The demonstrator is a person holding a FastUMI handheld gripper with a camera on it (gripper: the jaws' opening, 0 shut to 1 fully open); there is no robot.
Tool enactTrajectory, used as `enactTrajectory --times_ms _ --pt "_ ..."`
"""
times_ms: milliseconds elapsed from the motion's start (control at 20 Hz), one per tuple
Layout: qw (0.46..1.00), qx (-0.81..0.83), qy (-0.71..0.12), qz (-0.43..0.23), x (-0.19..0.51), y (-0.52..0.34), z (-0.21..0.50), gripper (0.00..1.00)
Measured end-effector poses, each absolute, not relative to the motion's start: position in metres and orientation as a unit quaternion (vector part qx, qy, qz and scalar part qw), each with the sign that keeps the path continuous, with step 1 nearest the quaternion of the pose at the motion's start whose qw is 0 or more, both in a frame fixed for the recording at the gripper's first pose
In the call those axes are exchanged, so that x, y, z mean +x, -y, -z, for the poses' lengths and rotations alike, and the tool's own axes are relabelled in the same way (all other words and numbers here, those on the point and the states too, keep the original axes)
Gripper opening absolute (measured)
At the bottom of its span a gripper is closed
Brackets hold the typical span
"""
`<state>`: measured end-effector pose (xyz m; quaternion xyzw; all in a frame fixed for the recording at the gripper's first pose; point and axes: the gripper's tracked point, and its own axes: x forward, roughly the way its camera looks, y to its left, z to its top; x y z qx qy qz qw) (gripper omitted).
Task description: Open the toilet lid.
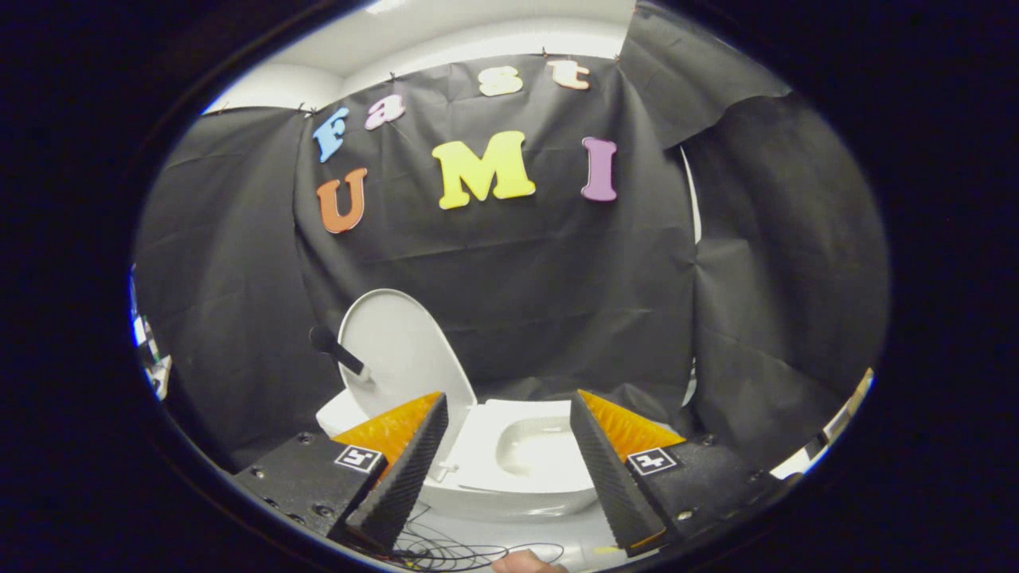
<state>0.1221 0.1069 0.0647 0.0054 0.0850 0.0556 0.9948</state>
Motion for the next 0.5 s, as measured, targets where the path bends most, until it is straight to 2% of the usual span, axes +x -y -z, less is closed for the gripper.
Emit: enactTrajectory --times_ms 200,500 --pt "0.998 -0.027 -0.041 -0.046 0.086 -0.101 -0.065 0.98" --pt "0.996 -0.015 0.028 -0.084 0.042 -0.131 -0.057 0.98"
